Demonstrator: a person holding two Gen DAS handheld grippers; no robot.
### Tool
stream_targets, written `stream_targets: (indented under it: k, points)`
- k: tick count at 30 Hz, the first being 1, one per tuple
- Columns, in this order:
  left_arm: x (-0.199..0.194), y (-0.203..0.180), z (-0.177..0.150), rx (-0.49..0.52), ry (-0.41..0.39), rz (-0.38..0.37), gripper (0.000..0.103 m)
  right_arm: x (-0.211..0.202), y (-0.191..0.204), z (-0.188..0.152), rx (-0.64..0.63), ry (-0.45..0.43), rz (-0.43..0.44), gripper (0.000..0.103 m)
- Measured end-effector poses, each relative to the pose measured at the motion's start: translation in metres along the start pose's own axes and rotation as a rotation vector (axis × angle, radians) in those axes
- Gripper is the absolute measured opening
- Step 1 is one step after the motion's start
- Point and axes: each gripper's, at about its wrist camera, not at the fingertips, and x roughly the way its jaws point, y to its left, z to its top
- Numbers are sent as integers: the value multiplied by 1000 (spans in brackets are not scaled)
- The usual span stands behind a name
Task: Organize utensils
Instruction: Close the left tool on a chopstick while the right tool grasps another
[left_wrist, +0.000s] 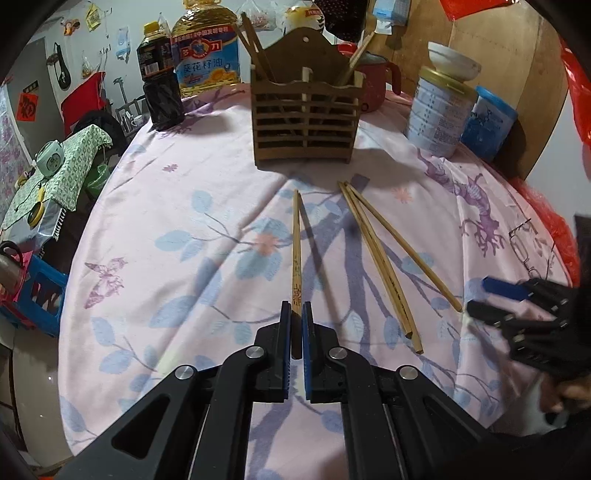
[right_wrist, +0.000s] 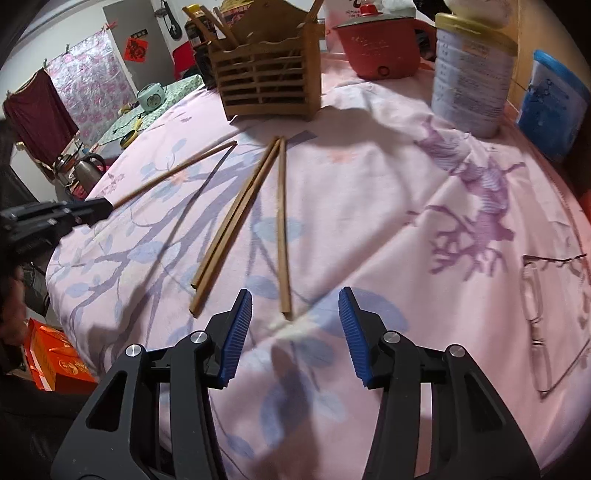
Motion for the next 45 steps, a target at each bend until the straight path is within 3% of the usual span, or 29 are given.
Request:
stream_targets:
  k: [3,7,9,17,25,36,45]
  points:
    - [-7,7,8,-6,2,-16,6,11,1,-3,22,-4,-35,36]
    - [-13,11,22,16,8,-43,6,16,2,-9,44,-37,-81,14]
    - [-14,11,27,28,13,-61,6,16,6,-13,68,-59,-100,9]
    - [-20,6,58,126,14,-130,8,-24,26,-22,197,-206,-180,8]
    - [-25,-4,81,197,-12,-192,6,-70,55,-23,276,-377,-191,6]
    - [-27,-11,83,275,-29,-225,7,-85,76,-24,297,-463,-227,6]
    - [-46,4,88,230,-89,-251,6,-105,64,-3,310,-483,-220,6]
